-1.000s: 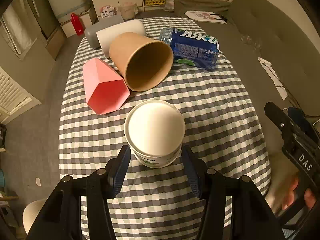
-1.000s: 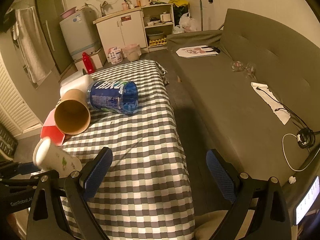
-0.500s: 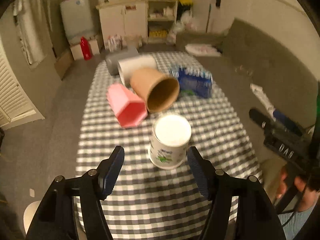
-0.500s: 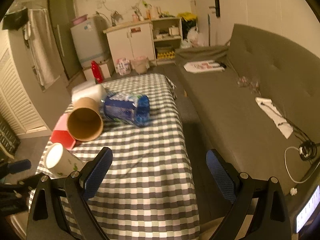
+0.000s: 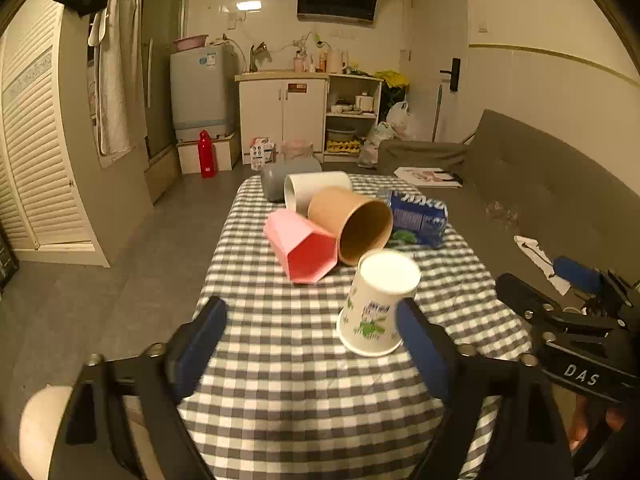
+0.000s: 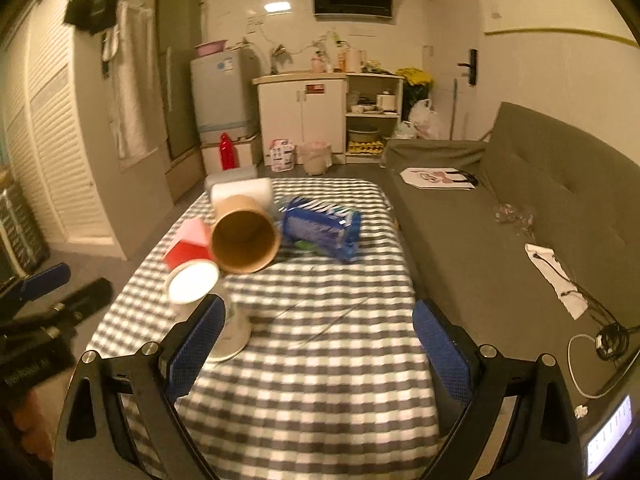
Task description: Flip cup upside down
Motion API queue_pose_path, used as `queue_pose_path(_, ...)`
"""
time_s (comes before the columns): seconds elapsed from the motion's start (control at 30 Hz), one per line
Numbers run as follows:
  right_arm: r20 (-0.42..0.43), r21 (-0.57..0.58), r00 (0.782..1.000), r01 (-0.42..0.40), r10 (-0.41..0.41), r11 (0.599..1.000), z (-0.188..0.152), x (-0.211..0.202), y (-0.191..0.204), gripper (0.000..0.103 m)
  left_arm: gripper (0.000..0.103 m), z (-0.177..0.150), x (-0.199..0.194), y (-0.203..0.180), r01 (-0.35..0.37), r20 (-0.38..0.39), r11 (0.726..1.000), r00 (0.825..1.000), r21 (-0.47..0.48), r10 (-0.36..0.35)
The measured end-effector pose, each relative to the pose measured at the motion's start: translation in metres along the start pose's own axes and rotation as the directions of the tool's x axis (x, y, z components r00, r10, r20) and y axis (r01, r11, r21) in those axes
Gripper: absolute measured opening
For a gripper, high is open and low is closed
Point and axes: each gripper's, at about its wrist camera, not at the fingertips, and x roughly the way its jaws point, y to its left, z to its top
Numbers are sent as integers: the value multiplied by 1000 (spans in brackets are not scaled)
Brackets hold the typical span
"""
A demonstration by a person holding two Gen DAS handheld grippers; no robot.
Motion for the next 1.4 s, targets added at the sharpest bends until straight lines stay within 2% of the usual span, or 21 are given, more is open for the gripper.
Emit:
queue_pose_path(0.1, 1, -44, 1000, 5, -5, 999, -6, 6, 11, 103, 94, -3, 1, 1, -20, 7, 1000, 1000, 6, 20)
queue_pose_path(0.23, -9, -50, 1000, -8, 8, 999, -10, 12, 16, 103, 101, -4, 1, 8, -22, 7, 999, 1000, -23, 22)
queue_pose_path(0.33, -8, -54, 1000, -3, 3, 999, -11, 13, 16, 103, 103, -5, 2, 12, -31, 5, 998, 999, -46, 31)
queue_pose_path(0.67, -3, -27, 1000, 3, -3, 1000, -11, 11, 10, 103, 103, -8, 7, 16, -77, 3, 995, 997, -61, 77)
queue_pose_path(1.17, 3, -27, 1000, 3, -3, 1000, -10, 9, 10, 103, 103, -7, 1, 29, -72, 23, 989, 997, -132, 76)
queue_pose_path(1.4, 2, -34, 1000, 9, -9, 999, -10, 7, 12, 103, 103, -6, -2, 28, -88, 36, 987, 995, -131, 93)
